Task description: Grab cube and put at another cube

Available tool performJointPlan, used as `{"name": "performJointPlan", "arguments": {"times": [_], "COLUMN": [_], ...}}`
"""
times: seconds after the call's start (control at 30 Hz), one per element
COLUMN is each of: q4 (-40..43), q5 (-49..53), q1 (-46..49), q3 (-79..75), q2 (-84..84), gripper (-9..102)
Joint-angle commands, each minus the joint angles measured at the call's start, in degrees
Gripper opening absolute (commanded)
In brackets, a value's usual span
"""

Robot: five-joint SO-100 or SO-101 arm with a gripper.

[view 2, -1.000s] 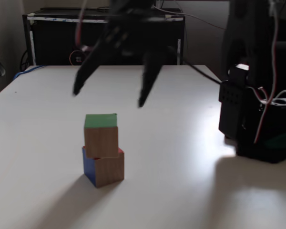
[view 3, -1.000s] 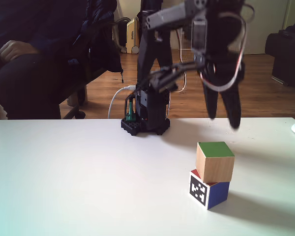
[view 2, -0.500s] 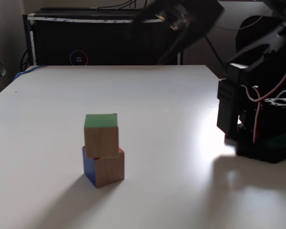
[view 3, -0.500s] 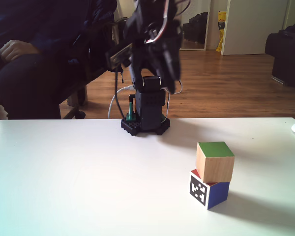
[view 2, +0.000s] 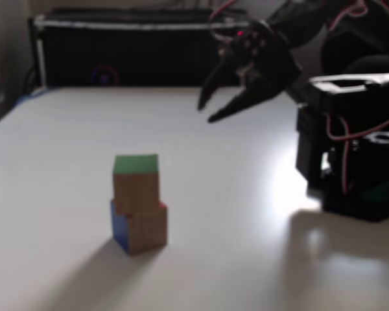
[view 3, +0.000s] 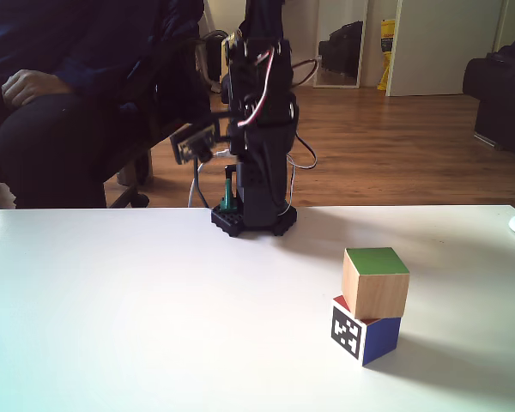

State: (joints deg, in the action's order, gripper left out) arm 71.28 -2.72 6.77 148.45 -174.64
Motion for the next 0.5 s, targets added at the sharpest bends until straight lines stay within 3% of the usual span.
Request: {"name": "performJointPlan", "arguments": {"times": [0.0,0.17,0.47], "q4": [-1.8,-0.5,-1.6], "q5": [0.4,0.7,2.6], "q1": [-0.3,-0.7,1.3], "q3": [3.3,10.5,18.7], "q2": [-3.7,-13.1,-13.8], "gripper": [0,0,0]}}
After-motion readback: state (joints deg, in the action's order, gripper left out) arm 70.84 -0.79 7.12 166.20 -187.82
